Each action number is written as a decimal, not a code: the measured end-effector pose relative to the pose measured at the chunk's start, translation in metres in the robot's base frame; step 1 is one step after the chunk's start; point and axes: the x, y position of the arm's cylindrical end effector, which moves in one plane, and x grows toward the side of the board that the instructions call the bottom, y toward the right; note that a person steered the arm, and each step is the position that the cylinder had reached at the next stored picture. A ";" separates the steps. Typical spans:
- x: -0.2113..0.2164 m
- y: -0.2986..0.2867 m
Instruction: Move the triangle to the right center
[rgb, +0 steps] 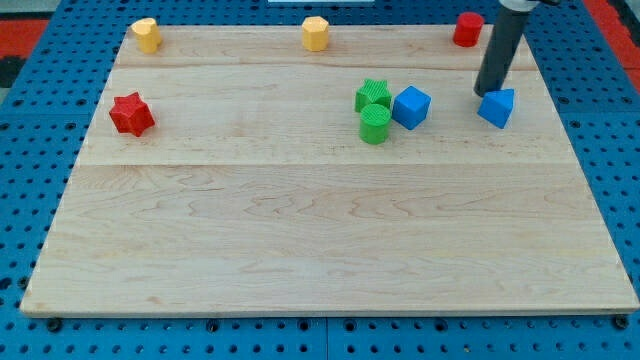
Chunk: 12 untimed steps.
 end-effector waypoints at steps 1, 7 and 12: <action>0.000 0.011; 0.016 -0.029; 0.020 -0.001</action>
